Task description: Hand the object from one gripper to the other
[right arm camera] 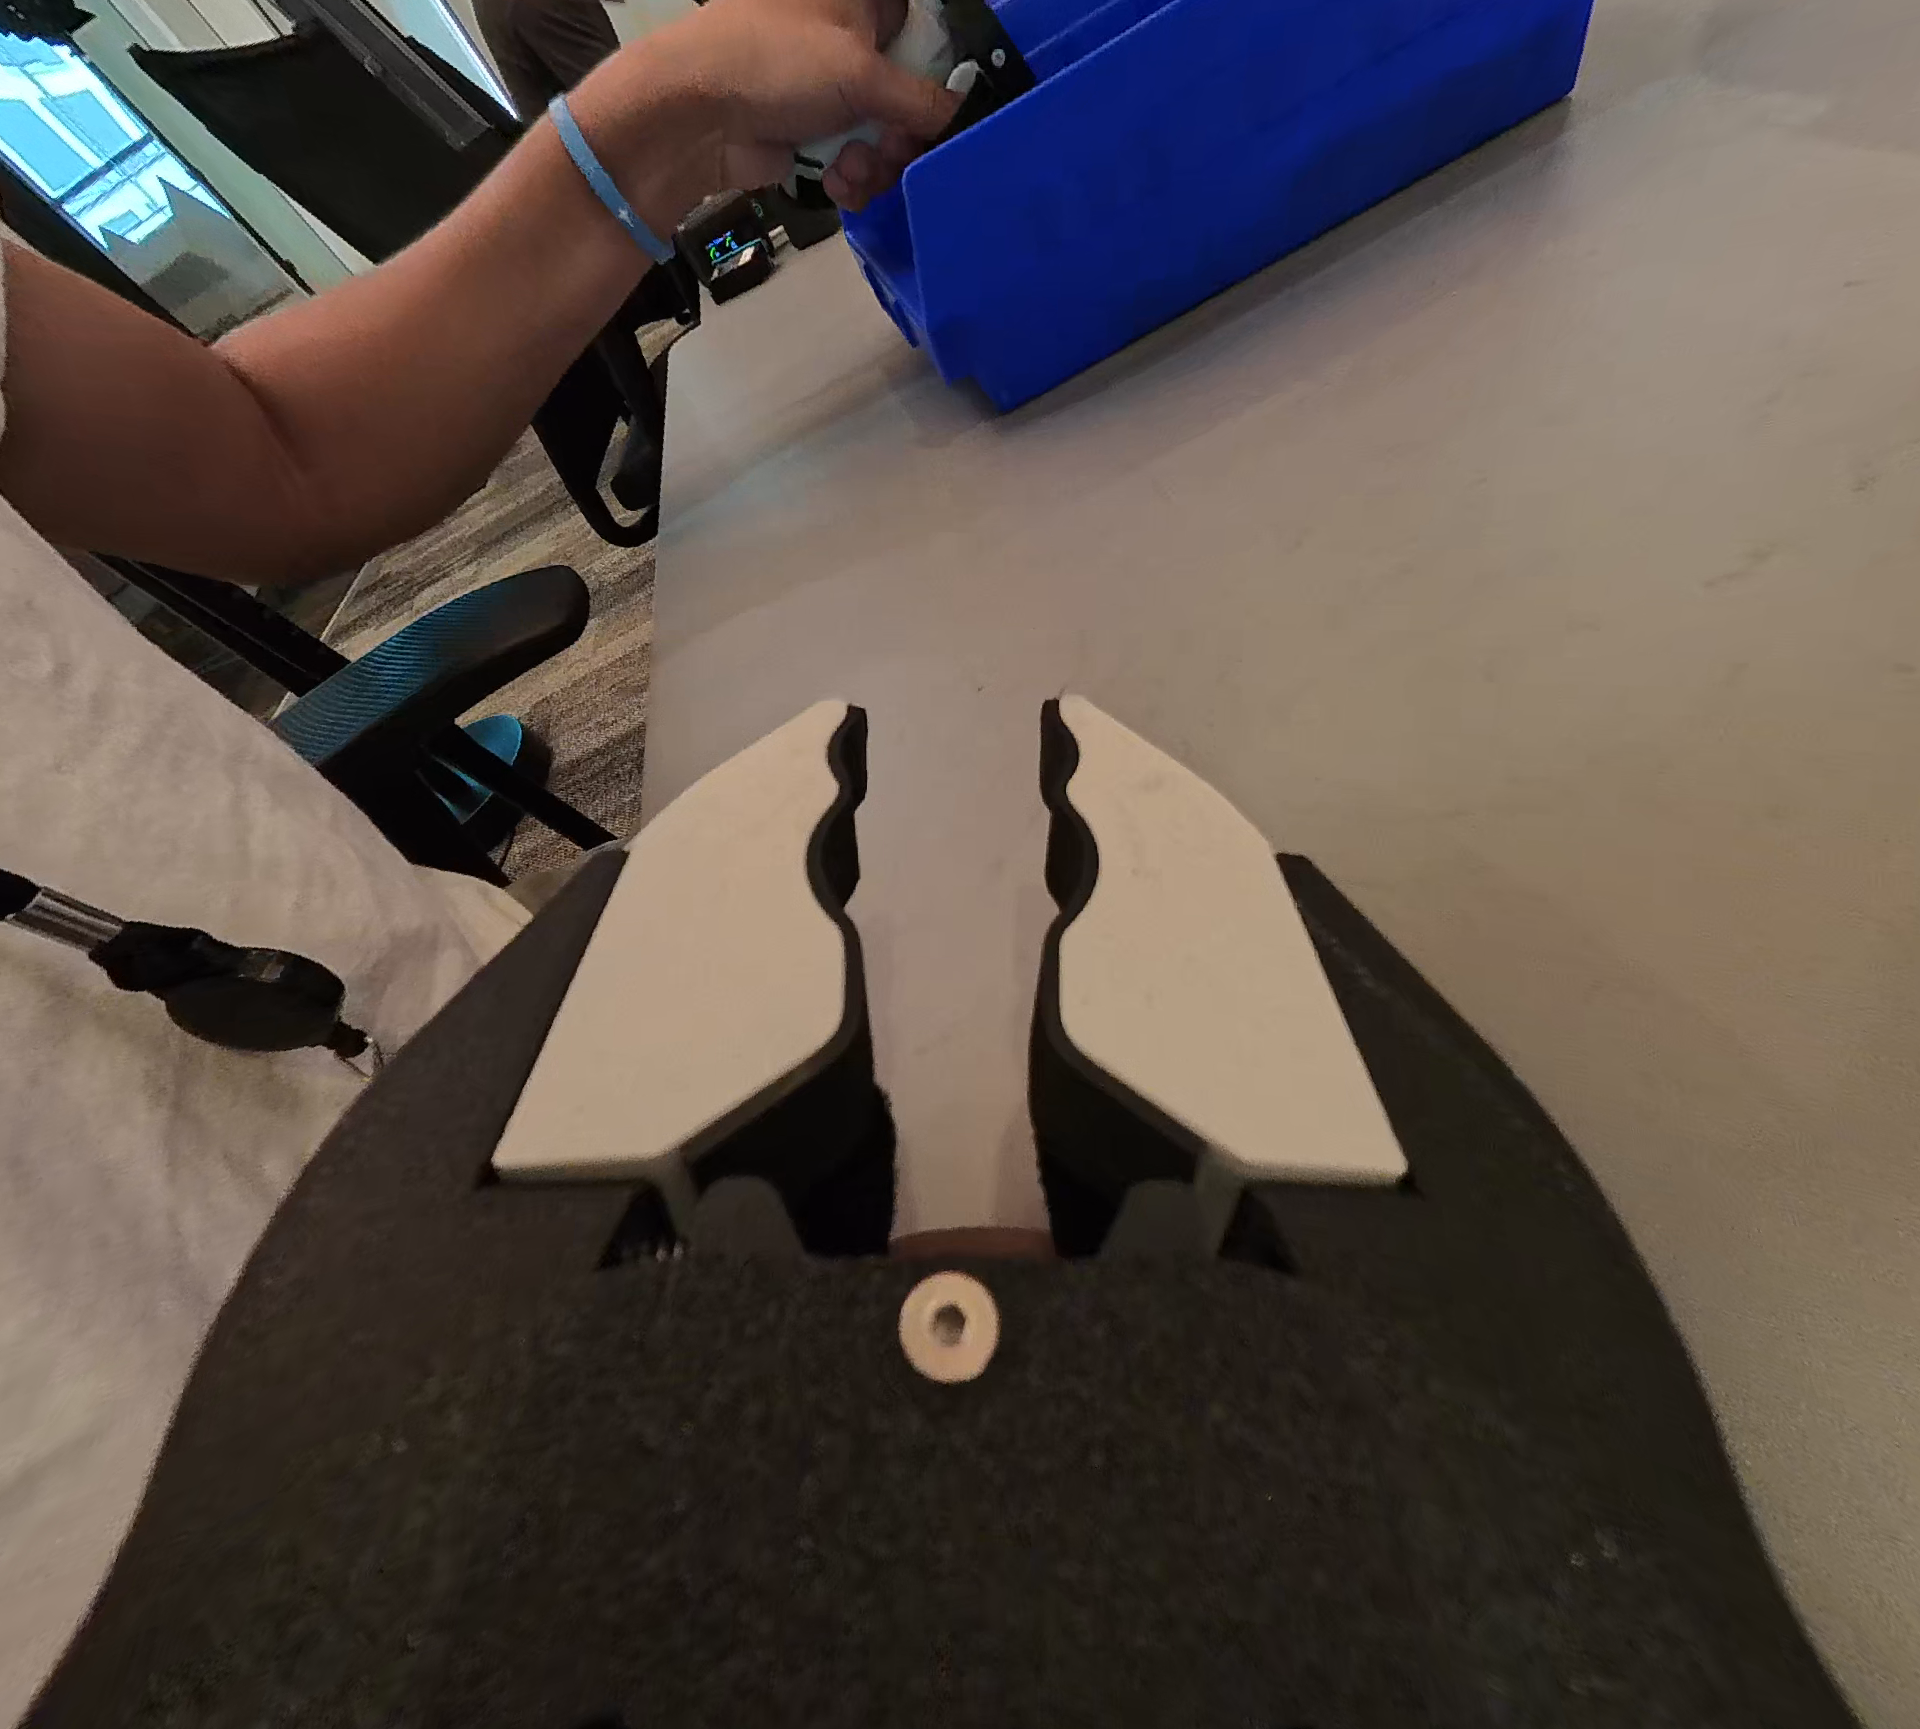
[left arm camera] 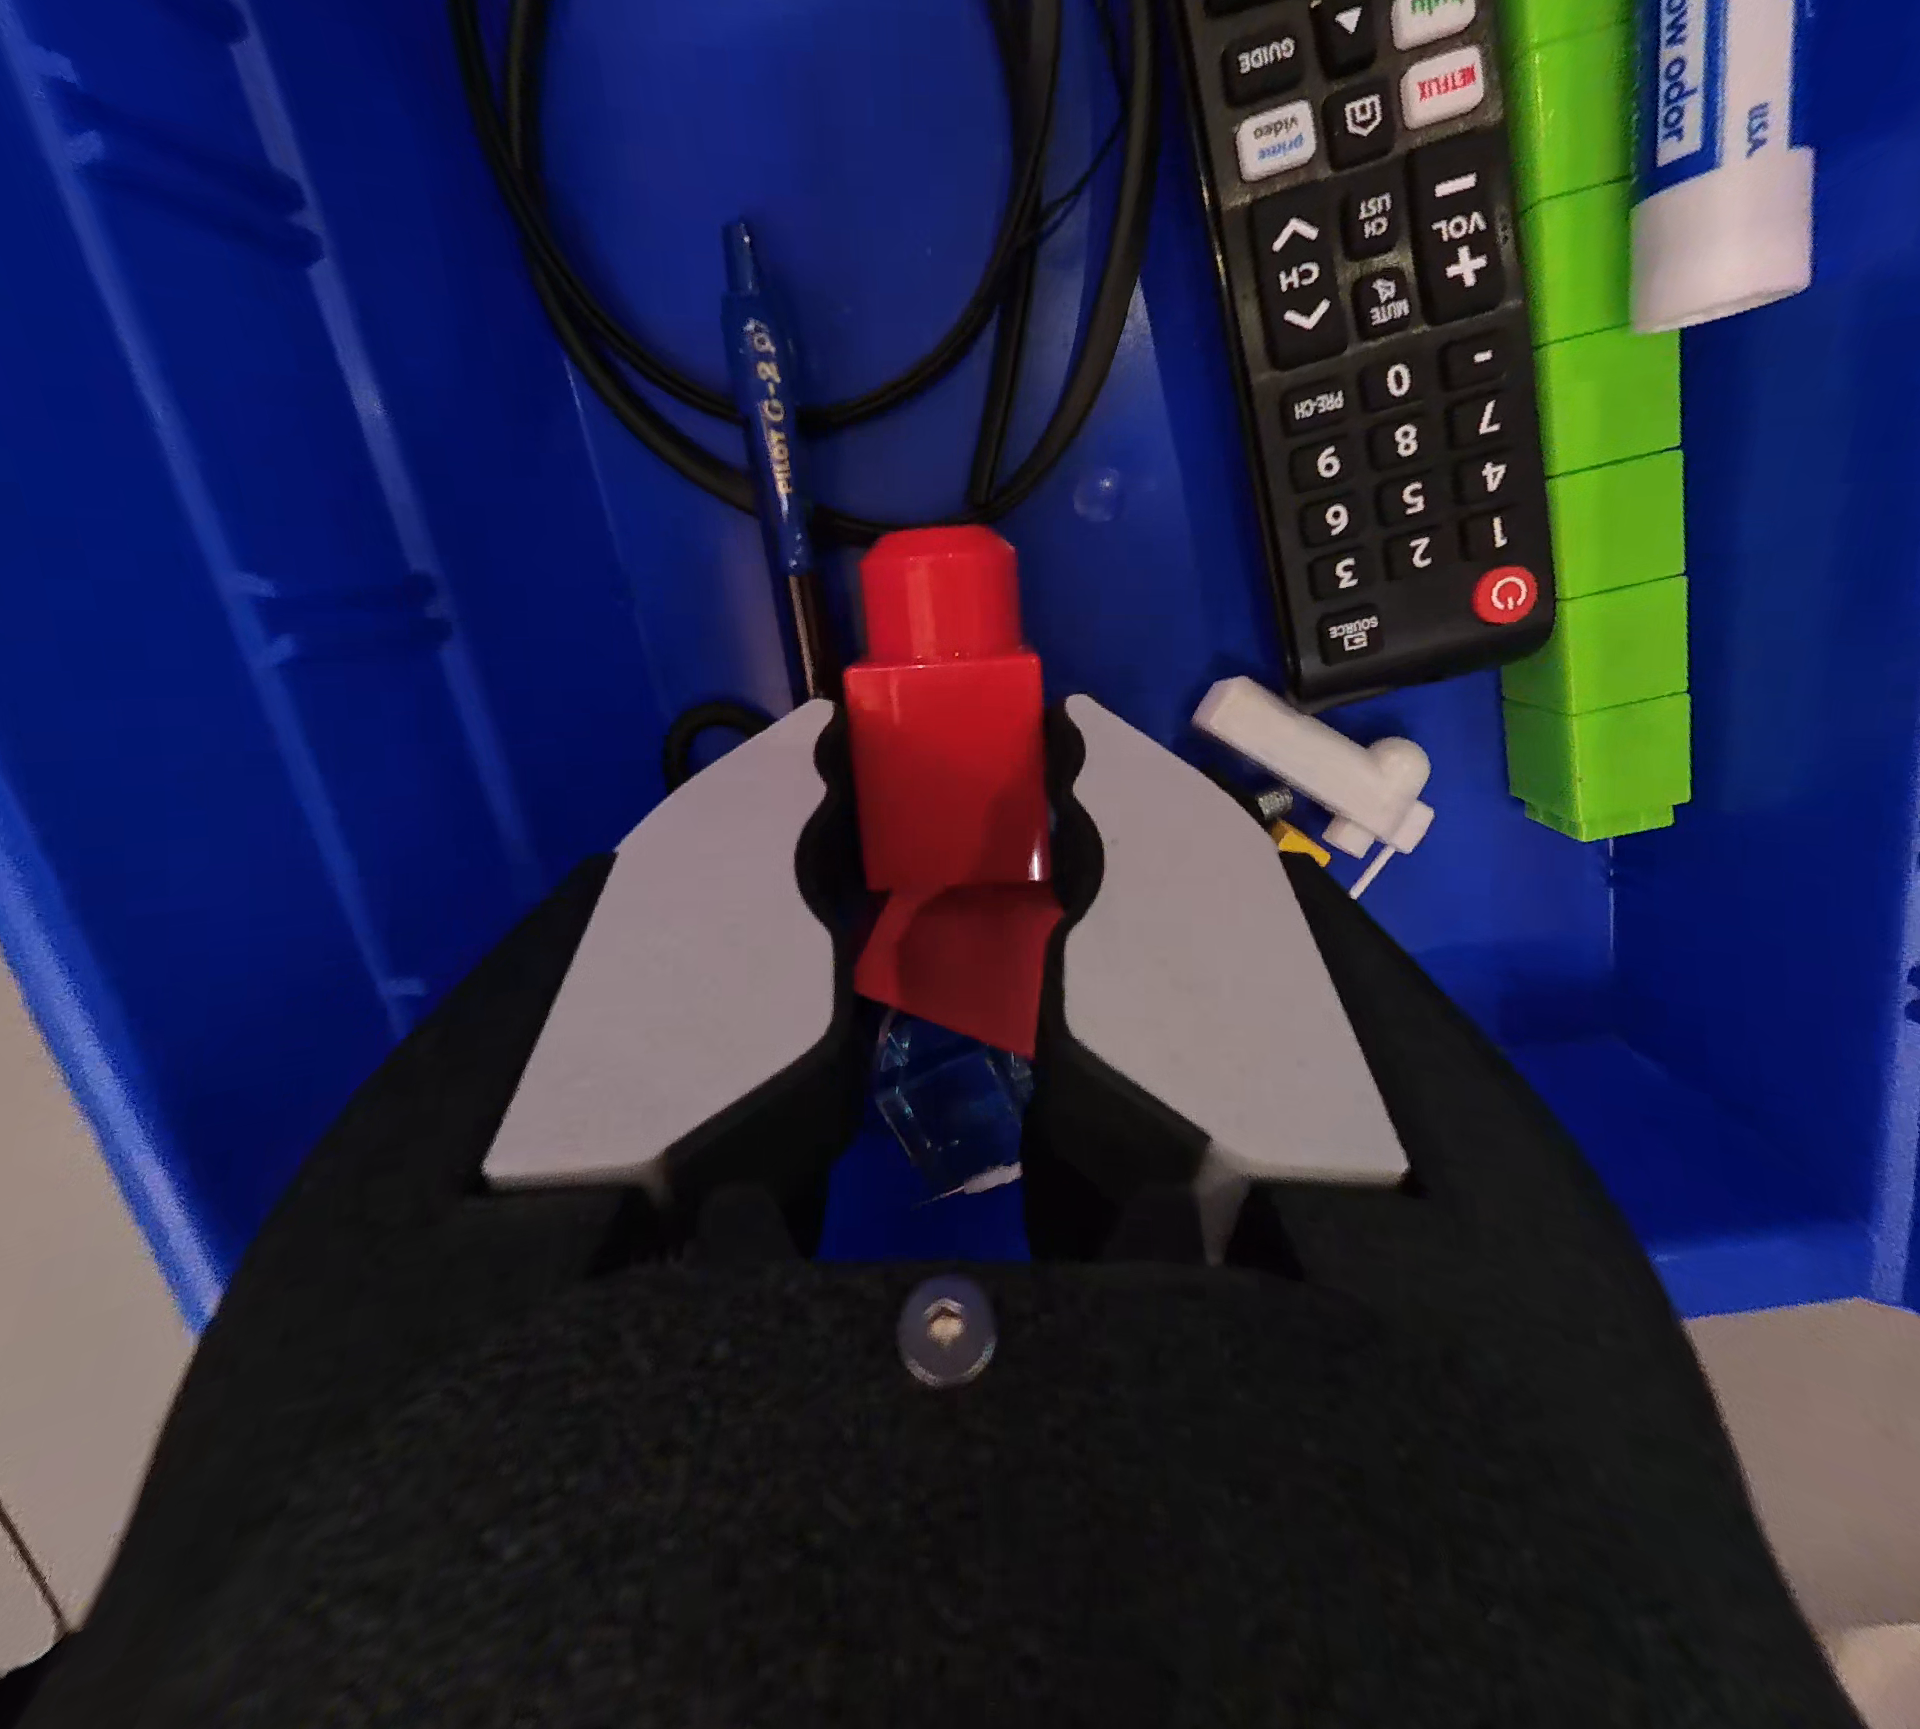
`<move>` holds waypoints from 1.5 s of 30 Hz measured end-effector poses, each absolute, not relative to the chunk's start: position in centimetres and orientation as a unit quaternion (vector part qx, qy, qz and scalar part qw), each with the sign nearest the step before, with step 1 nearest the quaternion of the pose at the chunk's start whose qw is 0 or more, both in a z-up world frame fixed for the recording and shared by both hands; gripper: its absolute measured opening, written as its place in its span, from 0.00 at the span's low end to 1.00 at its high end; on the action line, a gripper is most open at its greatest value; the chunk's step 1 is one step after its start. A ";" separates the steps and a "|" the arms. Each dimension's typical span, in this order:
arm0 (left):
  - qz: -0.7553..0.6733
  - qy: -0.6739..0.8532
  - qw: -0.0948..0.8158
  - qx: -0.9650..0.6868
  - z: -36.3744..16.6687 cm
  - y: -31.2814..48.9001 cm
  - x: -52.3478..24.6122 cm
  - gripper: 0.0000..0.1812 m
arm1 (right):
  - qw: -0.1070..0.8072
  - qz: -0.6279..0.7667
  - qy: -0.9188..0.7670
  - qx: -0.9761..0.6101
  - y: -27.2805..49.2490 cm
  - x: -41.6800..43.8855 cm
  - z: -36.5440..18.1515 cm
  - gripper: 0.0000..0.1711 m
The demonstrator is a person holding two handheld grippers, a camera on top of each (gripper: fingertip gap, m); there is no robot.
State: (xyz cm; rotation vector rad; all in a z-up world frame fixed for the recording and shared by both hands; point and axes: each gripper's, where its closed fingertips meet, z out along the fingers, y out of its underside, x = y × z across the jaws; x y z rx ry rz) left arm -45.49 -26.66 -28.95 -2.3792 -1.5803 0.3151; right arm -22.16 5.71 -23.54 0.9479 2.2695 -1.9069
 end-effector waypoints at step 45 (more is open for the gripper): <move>-0.156 -0.230 0.704 -0.653 -16.5 5.7 -25.6 0.19 | 0.207 -0.736 0.572 0.296 3.5 -25.1 -17.8 0.22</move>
